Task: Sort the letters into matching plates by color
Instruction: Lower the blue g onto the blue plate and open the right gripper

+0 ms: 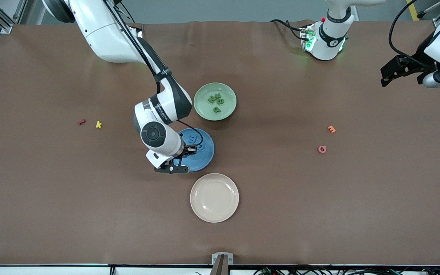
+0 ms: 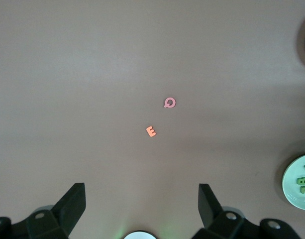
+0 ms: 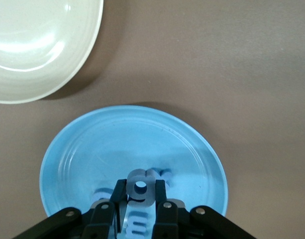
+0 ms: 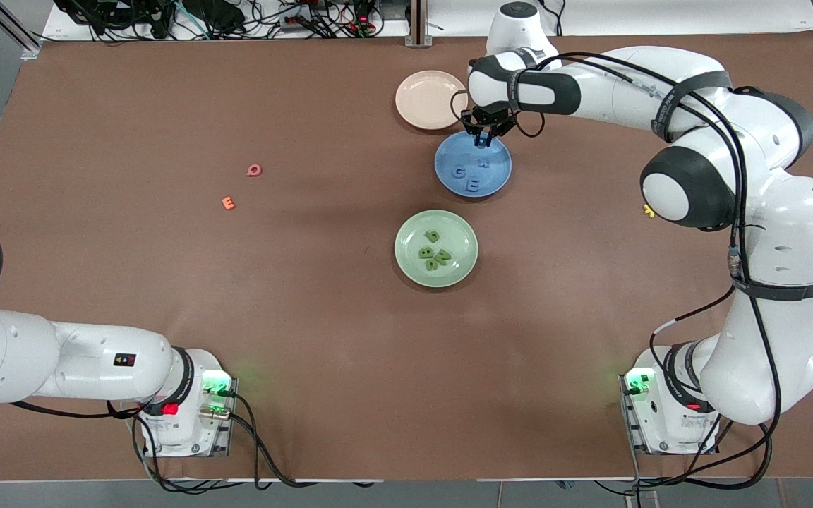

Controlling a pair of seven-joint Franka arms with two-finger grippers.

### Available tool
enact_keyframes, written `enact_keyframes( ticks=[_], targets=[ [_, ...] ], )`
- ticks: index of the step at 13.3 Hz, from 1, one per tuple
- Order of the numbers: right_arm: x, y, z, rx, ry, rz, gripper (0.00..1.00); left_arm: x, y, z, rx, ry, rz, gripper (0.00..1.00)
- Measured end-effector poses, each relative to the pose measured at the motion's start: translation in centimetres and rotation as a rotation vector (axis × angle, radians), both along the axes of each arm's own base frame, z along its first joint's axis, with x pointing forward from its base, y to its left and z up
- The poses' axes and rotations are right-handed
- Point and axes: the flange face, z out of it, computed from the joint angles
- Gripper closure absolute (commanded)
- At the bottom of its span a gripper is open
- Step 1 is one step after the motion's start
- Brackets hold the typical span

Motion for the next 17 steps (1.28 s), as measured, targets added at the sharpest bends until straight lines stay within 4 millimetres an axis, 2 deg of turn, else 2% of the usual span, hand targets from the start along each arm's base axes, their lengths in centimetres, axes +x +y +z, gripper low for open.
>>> enact_keyframes(
  ticks=[7,10,11,12,13,14,15,17],
  targets=[
    [-0.7,1.6,-4.8,0.012,-0.011,-0.002,0.86,0.0,0.0,0.1,0.000,-0.002,0.000,0.00],
    [-0.6,1.8,-5.1,0.012,-0.012,-0.001,0.83,0.0,0.0,0.1,0.000,-0.004,0.000,0.00],
    [-0.6,1.8,-5.1,0.012,-0.012,-0.001,0.73,0.0,0.0,0.1,0.000,-0.004,0.000,0.00],
    [-0.6,1.8,-5.1,0.012,-0.012,-0.001,0.55,0.0,0.0,0.1,0.000,-0.004,0.000,0.00],
    [-0.6,1.8,-5.1,0.012,-0.012,-0.001,0.32,0.0,0.0,0.1,0.000,-0.005,0.000,0.00],
    [-0.6,1.8,-5.2,0.012,-0.012,0.000,0.19,0.0,0.0,0.2,-0.001,-0.005,0.000,0.00],
    [-0.6,1.9,-5.2,0.013,-0.013,0.000,0.13,-0.1,0.0,0.2,-0.001,-0.006,0.000,0.00],
    [-0.6,2.0,-5.2,0.014,-0.013,0.001,0.08,-0.1,0.0,0.3,-0.001,-0.007,0.000,0.00]
  ],
)
